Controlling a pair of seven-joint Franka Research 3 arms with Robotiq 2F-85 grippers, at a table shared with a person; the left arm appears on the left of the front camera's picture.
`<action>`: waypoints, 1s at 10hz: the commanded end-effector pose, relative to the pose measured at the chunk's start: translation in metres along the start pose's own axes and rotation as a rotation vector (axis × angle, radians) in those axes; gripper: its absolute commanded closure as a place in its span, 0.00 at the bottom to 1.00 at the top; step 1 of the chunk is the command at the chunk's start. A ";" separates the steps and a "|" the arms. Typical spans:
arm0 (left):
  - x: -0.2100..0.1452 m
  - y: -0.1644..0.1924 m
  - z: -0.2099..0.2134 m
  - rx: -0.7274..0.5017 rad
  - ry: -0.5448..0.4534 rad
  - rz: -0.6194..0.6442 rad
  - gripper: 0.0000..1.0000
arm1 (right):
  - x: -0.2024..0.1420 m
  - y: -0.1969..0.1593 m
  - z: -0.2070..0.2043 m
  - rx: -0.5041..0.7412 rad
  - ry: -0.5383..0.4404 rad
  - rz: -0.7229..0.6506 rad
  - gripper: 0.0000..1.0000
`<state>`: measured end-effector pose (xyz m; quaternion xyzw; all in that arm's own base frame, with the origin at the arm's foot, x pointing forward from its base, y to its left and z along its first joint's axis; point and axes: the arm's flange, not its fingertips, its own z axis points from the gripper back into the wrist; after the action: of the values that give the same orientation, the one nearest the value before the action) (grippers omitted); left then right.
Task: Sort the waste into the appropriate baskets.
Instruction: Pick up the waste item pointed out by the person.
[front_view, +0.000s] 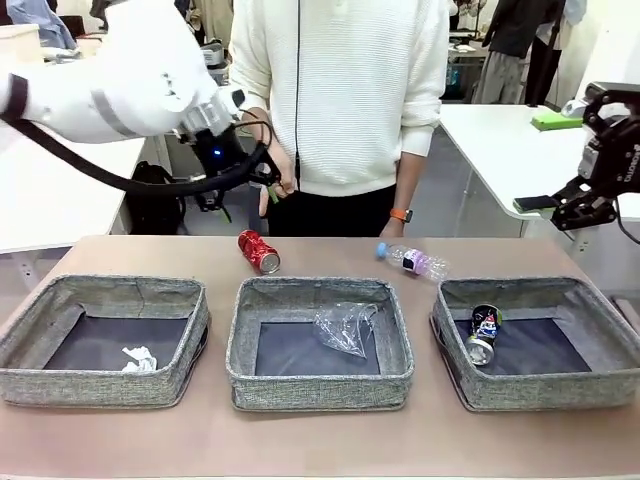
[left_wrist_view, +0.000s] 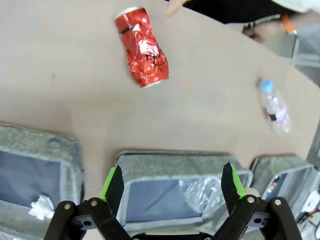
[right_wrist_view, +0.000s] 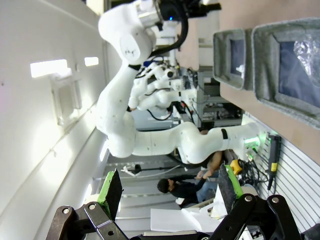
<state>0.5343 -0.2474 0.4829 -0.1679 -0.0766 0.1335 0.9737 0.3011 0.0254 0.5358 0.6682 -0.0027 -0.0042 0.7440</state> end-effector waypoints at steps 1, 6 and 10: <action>0.017 -0.014 -0.019 0.028 0.018 0.068 0.00 | 0.000 0.002 0.000 0.023 -0.001 0.014 0.00; 0.051 -0.003 -0.087 0.040 -0.080 0.206 0.00 | 0.000 0.002 0.000 0.023 -0.001 0.014 0.00; 0.067 0.022 -0.121 -0.054 -0.161 0.290 0.00 | 0.000 0.002 0.000 0.023 -0.001 0.014 0.00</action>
<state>0.6191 -0.2454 0.3725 -0.1825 -0.1259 0.2625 0.9391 0.3011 0.0254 0.5358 0.6682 -0.0027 -0.0042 0.7440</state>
